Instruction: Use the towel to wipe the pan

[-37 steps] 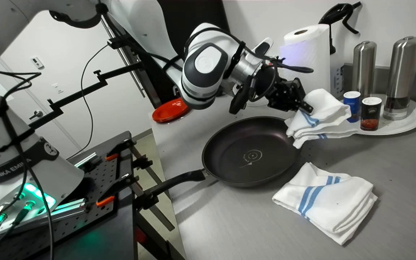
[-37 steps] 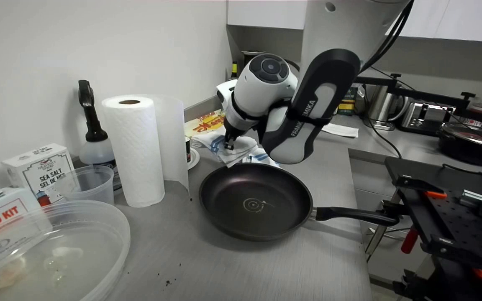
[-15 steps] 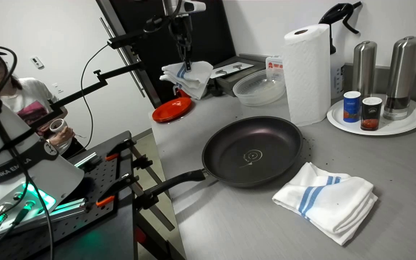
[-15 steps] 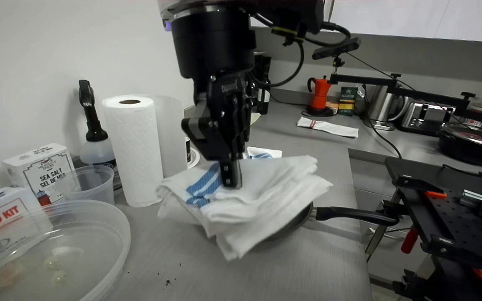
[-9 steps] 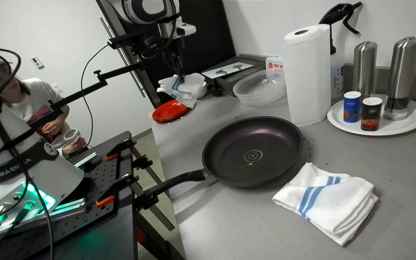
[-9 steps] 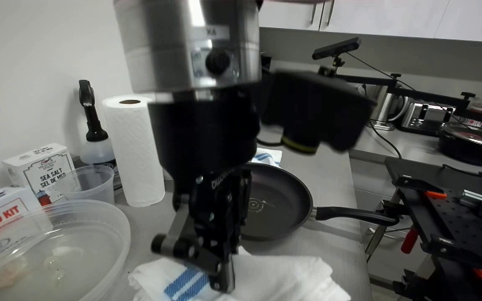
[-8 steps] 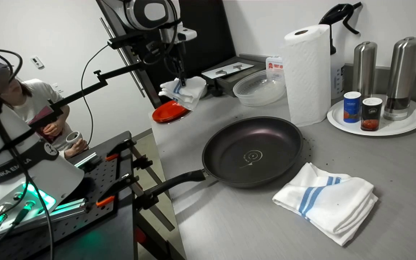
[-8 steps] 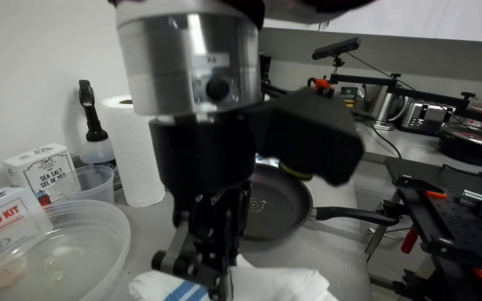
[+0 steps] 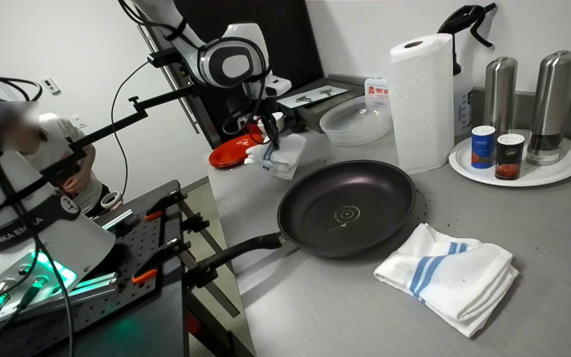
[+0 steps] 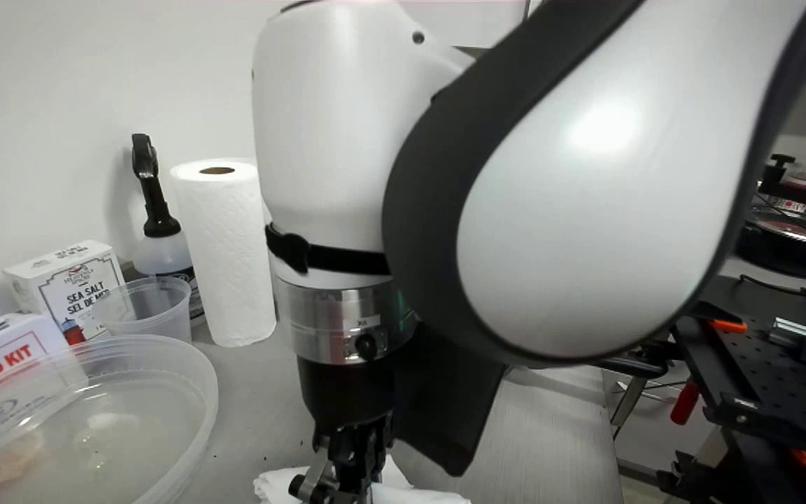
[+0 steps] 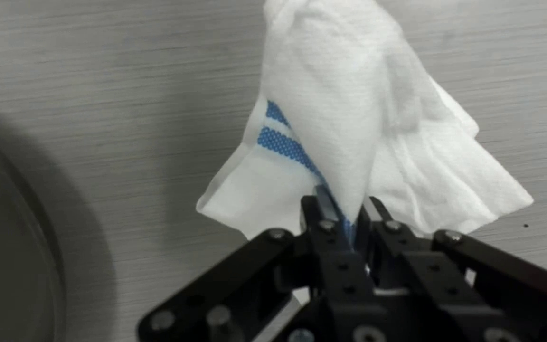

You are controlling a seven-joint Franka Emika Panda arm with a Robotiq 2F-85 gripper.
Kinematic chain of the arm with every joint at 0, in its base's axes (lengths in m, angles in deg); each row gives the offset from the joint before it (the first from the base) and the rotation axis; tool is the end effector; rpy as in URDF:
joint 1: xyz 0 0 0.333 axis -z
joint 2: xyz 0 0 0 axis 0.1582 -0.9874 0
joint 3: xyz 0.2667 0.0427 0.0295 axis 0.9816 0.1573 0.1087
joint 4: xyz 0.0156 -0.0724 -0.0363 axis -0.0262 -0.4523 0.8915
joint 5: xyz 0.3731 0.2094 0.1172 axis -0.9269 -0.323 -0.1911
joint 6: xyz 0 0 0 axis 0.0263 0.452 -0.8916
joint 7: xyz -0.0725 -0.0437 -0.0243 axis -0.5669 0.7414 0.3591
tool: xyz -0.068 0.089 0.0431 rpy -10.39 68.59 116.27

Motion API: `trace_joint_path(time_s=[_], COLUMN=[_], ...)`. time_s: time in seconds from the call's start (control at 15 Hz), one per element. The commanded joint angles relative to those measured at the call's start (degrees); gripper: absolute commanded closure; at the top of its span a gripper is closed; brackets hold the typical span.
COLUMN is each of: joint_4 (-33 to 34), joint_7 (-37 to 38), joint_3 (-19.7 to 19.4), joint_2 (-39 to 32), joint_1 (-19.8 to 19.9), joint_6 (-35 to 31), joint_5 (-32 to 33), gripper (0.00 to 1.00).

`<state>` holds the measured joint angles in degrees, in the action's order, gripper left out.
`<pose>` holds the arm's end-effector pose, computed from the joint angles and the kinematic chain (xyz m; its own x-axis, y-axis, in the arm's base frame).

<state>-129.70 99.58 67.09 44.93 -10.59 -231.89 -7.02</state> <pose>0.5144 0.2207 -0.0020 0.9897 -0.1150 -0.0858 -0.1199 -0.9913 -0.0540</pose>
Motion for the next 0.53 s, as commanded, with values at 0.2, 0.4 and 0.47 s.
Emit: trace_joint_path(time_s=[0.2,0.4,0.47], joint_4=[5.2,6.6,7.1], joint_7=[3.2,3.5,3.8], joint_3=[-4.1,-5.4,-6.1], joint_2=[-6.8,-8.3,-8.9], joint_1=[-2.3,-3.0,-3.4], joint_6=[-3.3,-3.1,-3.0], joint_5=[0.9,1.3,1.5], gripper=[0.97,0.97,0.97])
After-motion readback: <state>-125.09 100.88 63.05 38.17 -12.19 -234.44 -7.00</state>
